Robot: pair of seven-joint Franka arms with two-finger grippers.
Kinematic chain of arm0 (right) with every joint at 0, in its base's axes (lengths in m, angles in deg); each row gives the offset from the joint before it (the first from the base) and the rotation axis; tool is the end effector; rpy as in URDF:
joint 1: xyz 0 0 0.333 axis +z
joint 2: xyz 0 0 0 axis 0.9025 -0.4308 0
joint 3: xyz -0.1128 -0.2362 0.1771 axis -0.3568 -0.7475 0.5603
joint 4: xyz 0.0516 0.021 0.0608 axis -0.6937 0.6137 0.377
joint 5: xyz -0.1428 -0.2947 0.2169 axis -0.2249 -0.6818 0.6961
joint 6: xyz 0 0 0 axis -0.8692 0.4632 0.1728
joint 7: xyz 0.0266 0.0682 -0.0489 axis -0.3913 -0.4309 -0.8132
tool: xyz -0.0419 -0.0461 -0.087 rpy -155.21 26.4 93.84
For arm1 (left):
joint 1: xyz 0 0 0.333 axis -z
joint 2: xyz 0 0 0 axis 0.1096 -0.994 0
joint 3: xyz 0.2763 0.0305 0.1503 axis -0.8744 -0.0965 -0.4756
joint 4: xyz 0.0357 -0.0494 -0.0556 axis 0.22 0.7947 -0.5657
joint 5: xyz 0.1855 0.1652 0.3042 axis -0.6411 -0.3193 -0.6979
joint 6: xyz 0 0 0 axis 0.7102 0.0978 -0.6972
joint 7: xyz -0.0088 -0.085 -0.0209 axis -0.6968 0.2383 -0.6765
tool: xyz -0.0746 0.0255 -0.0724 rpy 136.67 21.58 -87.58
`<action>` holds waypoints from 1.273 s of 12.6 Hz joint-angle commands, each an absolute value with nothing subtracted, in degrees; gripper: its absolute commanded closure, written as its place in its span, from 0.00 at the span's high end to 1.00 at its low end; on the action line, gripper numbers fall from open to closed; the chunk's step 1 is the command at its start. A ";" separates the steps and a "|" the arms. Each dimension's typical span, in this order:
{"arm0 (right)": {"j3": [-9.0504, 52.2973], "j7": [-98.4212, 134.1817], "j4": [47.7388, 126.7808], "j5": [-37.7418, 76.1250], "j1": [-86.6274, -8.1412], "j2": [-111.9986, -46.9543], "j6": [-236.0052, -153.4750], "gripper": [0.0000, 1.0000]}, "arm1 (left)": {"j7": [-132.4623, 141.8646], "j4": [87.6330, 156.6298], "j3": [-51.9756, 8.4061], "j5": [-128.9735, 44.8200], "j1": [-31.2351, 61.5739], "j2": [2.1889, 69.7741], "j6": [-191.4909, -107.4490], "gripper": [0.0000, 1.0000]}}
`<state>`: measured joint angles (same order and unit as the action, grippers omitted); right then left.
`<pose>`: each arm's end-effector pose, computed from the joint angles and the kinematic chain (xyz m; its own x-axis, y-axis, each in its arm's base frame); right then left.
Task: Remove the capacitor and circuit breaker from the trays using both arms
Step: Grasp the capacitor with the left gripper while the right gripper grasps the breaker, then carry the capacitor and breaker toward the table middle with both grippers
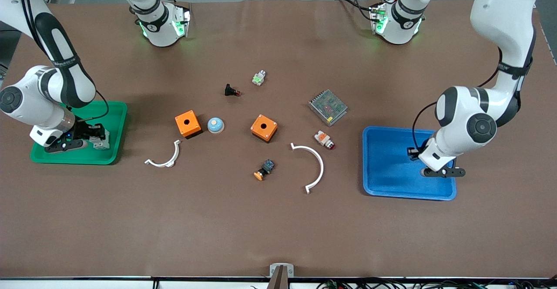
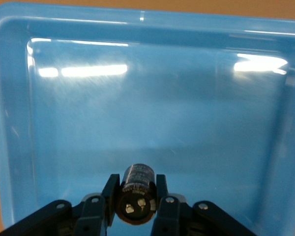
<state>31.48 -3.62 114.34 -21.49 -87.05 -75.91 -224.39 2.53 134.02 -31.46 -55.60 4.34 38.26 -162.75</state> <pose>0.5287 -0.1723 0.2227 0.9808 0.1941 -0.0162 0.1942 -0.9810 0.0036 0.6077 -0.0648 0.2674 0.9972 -0.0079 -0.0738 -0.0085 -0.9999 -0.0085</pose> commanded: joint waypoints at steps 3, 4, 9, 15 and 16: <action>31.99 10.37 103.48 -21.96 -79.98 -73.85 -210.72 0.05 | -14.10 137.46 -17.57 -55.64 4.36 47.37 -153.77 0.01; 31.99 17.65 102.59 -21.96 -77.25 -73.85 -209.73 0.05 | -20.42 137.38 -13.69 -55.81 4.54 46.84 -154.03 0.01; 32.08 50.46 97.33 -21.79 -64.24 -77.27 -209.55 0.05 | -49.97 136.94 -9.17 -58.26 17.70 39.21 -163.94 0.01; 32.08 74.83 86.24 -21.78 -52.98 -89.23 -209.81 0.09 | -76.45 132.82 -9.09 -69.79 27.64 25.59 -170.03 0.06; 32.08 76.42 86.24 -21.61 -52.88 -89.32 -209.99 0.14 | -78.56 132.11 -9.17 -69.88 28.44 24.35 -170.55 0.08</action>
